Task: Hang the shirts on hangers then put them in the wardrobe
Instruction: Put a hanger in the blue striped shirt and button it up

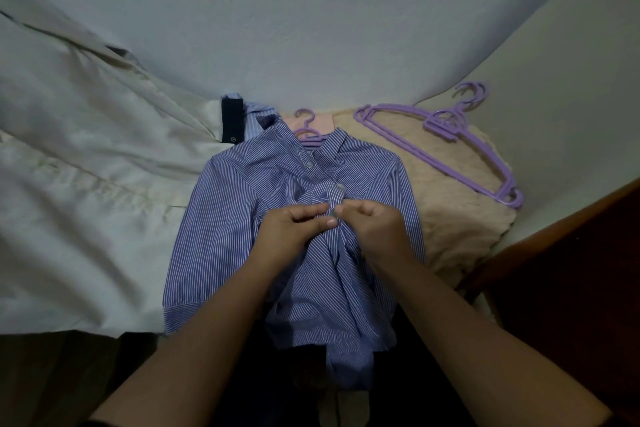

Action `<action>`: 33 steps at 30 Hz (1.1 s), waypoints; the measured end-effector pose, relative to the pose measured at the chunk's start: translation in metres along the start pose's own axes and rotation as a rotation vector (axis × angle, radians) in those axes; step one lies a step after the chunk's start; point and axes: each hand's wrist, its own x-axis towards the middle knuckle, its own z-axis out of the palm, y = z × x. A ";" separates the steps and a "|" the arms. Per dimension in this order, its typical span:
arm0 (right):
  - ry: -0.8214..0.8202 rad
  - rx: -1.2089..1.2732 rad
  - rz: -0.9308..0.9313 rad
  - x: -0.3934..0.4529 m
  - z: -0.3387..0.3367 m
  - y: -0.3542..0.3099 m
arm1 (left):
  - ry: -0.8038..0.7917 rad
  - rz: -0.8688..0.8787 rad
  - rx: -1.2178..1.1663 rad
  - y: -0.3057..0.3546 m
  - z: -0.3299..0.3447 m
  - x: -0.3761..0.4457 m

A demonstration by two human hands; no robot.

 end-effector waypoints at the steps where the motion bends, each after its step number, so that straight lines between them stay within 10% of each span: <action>1: 0.013 0.009 -0.002 0.001 0.000 0.000 | 0.000 -0.006 0.009 0.000 -0.001 0.001; 33: -0.165 -0.194 -0.123 0.013 0.009 -0.001 | 0.034 0.227 0.405 -0.003 -0.011 0.019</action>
